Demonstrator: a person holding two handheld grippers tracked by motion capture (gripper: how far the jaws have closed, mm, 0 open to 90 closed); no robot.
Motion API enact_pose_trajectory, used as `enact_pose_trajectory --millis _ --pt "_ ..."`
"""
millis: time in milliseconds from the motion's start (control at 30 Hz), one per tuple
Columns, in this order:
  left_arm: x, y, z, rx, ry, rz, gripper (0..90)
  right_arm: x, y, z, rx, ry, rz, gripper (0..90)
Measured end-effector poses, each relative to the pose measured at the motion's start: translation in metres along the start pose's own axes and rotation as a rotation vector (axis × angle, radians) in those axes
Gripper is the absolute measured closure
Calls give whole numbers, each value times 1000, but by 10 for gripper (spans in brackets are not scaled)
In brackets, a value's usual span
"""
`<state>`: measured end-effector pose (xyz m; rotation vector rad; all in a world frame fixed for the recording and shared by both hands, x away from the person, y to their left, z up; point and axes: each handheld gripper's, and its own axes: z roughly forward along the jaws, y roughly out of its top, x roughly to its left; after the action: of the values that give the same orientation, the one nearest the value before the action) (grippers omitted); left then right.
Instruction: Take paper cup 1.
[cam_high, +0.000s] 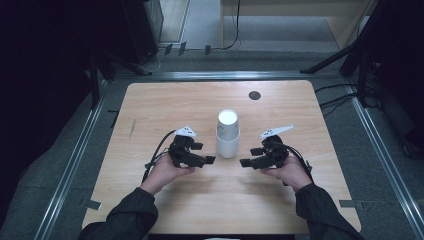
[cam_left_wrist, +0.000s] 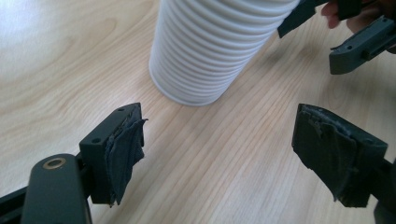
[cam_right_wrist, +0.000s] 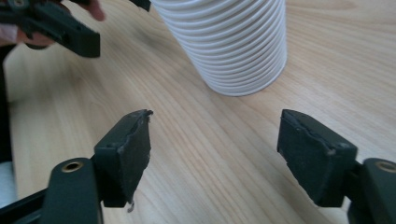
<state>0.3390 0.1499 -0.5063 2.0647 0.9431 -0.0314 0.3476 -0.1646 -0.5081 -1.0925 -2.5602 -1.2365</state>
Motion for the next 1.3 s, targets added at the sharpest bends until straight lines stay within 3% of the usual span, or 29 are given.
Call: enact_pose_trajectory --millis 67,233,367,533,900,1233,1300 --pt "1 0 -1 1 -3 1 209 1 0 -1 -1 -11 -11 320" --pt "4 3 -3 2 30 22 202 2 -3 -6 1 -44 -51 425" --pt "6 3 -4 24 52 27 223 2 -4 -6 7 -55 -71 441" --pt "9 3 -8 26 70 26 231 -1 -5 -2 65 -103 -156 454" --pt "7 2 -8 47 73 47 232 -2 -2 -14 19 -110 -142 444" --pt "9 2 -13 50 61 46 239 1 -3 -14 33 -112 -165 427" --pt "8 3 -13 64 70 69 239 1 -3 -13 44 -83 -160 456"
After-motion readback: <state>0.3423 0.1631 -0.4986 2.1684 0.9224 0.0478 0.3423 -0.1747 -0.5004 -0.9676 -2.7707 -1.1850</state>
